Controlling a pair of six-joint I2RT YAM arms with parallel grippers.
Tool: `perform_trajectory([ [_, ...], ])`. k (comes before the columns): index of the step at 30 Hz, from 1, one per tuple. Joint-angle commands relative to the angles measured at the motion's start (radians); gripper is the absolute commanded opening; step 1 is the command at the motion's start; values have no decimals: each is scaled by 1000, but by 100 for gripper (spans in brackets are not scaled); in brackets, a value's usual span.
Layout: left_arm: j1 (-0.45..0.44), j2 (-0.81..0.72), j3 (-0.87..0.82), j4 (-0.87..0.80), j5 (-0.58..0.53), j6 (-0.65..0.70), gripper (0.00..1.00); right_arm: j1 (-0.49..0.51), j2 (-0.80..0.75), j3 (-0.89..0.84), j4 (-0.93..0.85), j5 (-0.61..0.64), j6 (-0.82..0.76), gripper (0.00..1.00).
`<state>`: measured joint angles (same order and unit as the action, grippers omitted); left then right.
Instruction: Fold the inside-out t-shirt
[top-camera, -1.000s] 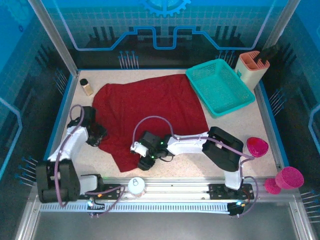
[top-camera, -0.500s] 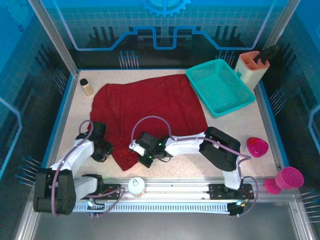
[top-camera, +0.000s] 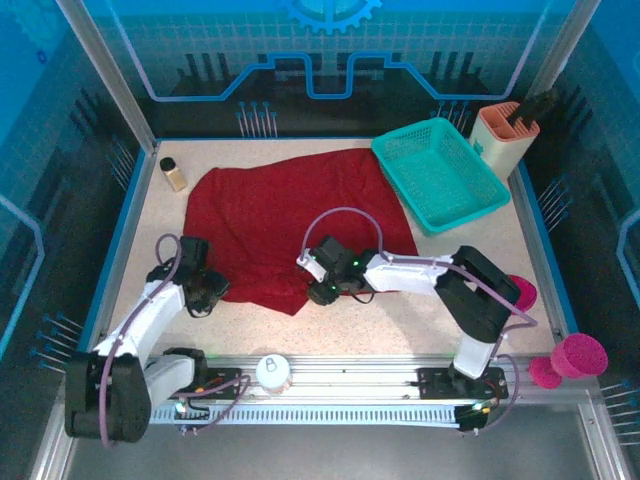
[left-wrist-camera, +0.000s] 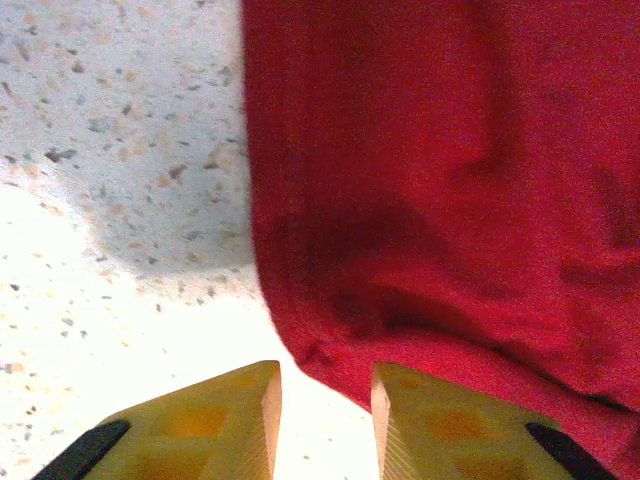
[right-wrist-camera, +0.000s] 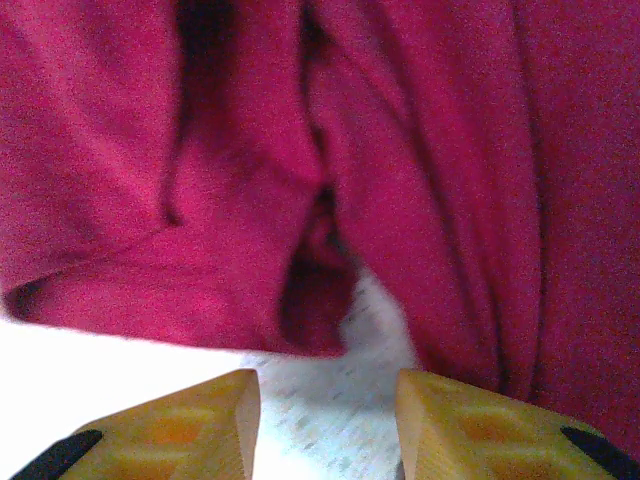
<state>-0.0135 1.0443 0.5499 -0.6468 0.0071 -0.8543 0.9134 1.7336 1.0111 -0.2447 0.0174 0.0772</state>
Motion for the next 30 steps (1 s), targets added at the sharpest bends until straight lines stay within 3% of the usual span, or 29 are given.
perform_trajectory([
  [1,-6,-35,12,-35,53,27,31,55,-83,-5,-29,-89,31,41],
  [9,-5,76,55,15,52,39,36,64,28,31,152,-258,230,49],
  [14,0,162,92,27,57,53,36,38,116,84,154,-255,288,55],
  [25,48,184,85,47,59,70,38,26,161,91,167,-226,267,56],
  [30,79,215,76,72,74,65,38,31,195,128,163,-213,239,48],
])
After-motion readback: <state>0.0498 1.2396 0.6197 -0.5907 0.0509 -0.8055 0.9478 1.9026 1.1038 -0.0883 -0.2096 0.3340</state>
